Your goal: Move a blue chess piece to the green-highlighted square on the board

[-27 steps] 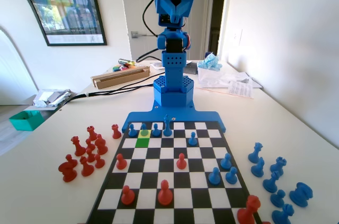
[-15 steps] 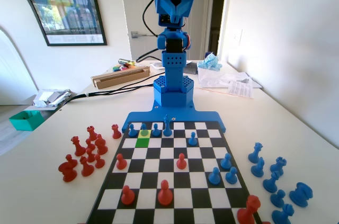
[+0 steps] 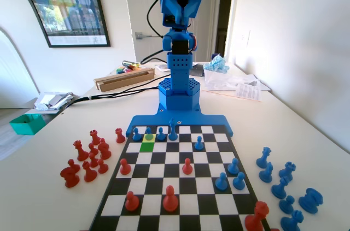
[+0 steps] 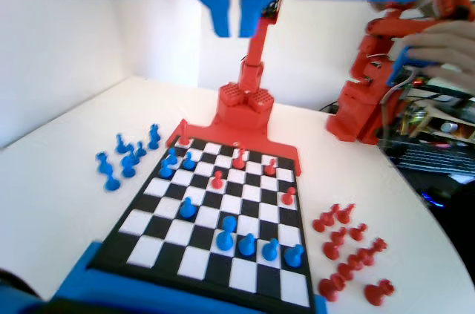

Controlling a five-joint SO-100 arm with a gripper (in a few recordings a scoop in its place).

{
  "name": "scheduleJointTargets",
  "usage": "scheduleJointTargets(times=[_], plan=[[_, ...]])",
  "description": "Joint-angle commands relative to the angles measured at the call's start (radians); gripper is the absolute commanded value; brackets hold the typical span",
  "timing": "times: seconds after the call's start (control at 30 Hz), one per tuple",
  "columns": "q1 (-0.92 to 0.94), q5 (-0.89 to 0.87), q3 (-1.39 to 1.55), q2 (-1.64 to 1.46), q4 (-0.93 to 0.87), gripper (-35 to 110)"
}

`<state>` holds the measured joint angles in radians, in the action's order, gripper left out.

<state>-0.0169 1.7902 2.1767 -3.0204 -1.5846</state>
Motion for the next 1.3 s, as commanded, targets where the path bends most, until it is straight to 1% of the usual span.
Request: scheduleJointTargets(times=[0.0, 0.07, 0.3, 0.47, 0.53, 0.6, 0.67, 0.73, 0.9, 1.1, 1.27], plan=[[-0.071, 0.009, -0.069, 0.094, 0.071, 1], [-0.107, 0.020, -0.117, 0.156, 0.106, 1], [-0.190, 0.175, -0.215, 0.360, 0.218, 1], [-0.204, 0.373, -0.166, 0.509, 0.321, 1], [-0.183, 0.497, -0.138, 0.561, 0.341, 1], [-0.153, 0.571, -0.140, 0.609, 0.313, 1], [-0.123, 0.635, -0.164, 0.653, 0.239, 1], [-0.094, 0.650, -0.199, 0.704, 0.169, 1], [0.018, 0.819, -0.253, 0.821, 0.018, 1], [0.144, 0.887, -0.176, 0.870, -0.025, 1], [0.298, 1.012, -0.097, 0.862, -0.044, 1]])
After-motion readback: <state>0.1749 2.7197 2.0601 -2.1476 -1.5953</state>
